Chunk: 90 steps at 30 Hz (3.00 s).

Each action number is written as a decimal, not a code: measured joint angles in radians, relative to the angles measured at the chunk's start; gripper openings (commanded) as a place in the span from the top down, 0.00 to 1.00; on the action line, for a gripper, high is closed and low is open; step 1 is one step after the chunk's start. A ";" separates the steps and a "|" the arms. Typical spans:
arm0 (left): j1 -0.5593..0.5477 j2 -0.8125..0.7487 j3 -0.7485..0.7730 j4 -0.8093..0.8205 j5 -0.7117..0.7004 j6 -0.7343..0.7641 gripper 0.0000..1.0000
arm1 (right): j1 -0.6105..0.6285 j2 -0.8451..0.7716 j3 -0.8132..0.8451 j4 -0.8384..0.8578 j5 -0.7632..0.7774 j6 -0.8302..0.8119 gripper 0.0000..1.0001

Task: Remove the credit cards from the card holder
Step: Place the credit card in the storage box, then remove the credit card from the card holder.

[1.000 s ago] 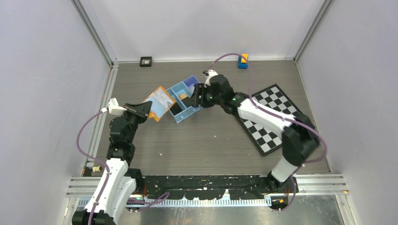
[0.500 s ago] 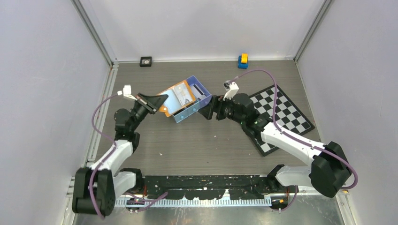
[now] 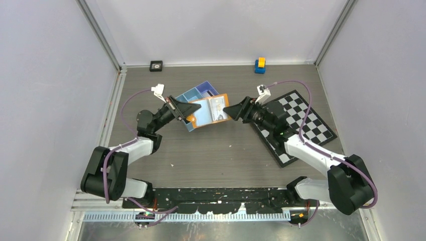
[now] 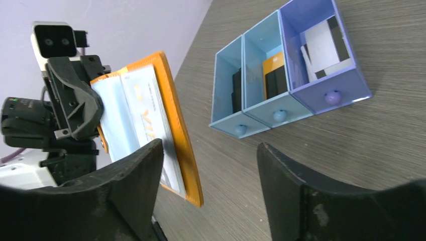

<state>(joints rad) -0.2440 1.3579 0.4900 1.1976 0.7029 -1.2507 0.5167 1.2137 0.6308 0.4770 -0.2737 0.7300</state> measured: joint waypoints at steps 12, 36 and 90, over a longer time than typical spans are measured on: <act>-0.011 0.106 0.041 0.049 0.042 -0.026 0.99 | -0.009 0.095 -0.005 0.197 -0.181 0.109 0.74; -0.122 0.103 0.184 -0.440 0.008 0.234 0.99 | -0.027 0.087 -0.012 0.171 -0.158 0.136 0.54; -0.209 0.006 0.237 -0.618 0.024 0.338 0.66 | -0.054 0.109 -0.019 0.279 -0.226 0.222 0.99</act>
<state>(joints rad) -0.4534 1.3643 0.7269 0.5793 0.7269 -0.9123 0.4625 1.3231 0.6113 0.7563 -0.4995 0.9524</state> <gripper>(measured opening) 0.391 0.106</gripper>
